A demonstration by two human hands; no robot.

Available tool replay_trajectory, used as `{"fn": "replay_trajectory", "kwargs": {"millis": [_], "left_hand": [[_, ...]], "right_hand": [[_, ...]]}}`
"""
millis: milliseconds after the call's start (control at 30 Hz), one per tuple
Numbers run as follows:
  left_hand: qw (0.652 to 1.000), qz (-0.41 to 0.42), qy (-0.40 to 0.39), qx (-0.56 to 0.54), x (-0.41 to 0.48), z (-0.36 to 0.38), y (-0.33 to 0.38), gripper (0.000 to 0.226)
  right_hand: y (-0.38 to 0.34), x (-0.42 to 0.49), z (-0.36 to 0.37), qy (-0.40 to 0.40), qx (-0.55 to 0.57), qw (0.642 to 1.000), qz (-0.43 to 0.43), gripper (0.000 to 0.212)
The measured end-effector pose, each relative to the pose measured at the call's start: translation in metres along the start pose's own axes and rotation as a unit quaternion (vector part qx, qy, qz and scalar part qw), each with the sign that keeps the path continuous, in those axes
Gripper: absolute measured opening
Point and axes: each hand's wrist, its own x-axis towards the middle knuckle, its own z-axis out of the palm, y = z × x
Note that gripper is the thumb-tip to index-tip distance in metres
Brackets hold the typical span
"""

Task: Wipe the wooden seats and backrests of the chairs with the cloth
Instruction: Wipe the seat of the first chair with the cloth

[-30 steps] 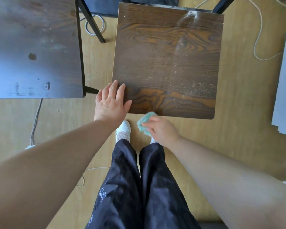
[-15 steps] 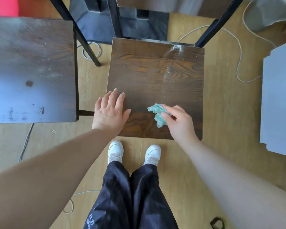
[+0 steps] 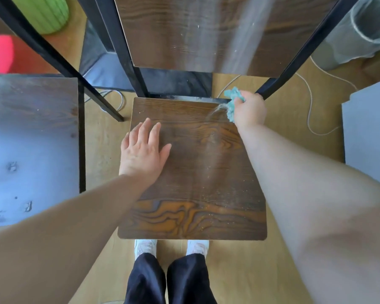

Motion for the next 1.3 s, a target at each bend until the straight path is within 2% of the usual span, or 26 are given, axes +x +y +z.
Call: {"fn": "replay_trajectory", "kwargs": {"millis": [133, 367, 533, 667, 800, 1067, 1300], "left_hand": [[1.0, -0.004, 0.0, -0.006, 0.007, 0.005, -0.008, 0.062], [1.0, 0.001, -0.023, -0.003, -0.001, 0.009, -0.012, 0.063], [0.999, 0.009, -0.036, 0.002, -0.016, 0.009, -0.01, 0.063], [0.999, 0.013, -0.036, 0.004, -0.034, 0.012, -0.012, 0.063], [0.999, 0.017, -0.039, 0.01, -0.055, 0.016, -0.015, 0.063], [0.997, 0.027, -0.062, 0.034, -0.11, 0.027, -0.015, 0.061], [0.993, 0.069, -0.083, 0.049, -0.151, 0.035, -0.012, 0.059]], "right_hand": [[0.0, -0.001, 0.018, -0.036, -0.046, 0.998, -0.028, 0.033], [0.01, -0.031, 0.027, -0.099, 0.068, 0.992, -0.044, 0.033], [0.02, -0.07, 0.026, -0.163, 0.033, 0.981, -0.098, 0.034], [0.037, -0.113, 0.024, -0.182, -0.011, 0.969, -0.166, 0.032], [0.058, -0.159, 0.024, -0.197, -0.026, 0.959, -0.2, 0.03], [0.093, -0.245, 0.024, -0.222, -0.01, 0.948, -0.228, 0.028], [0.108, -0.289, 0.022, -0.248, 0.002, 0.943, -0.221, 0.027]]}}
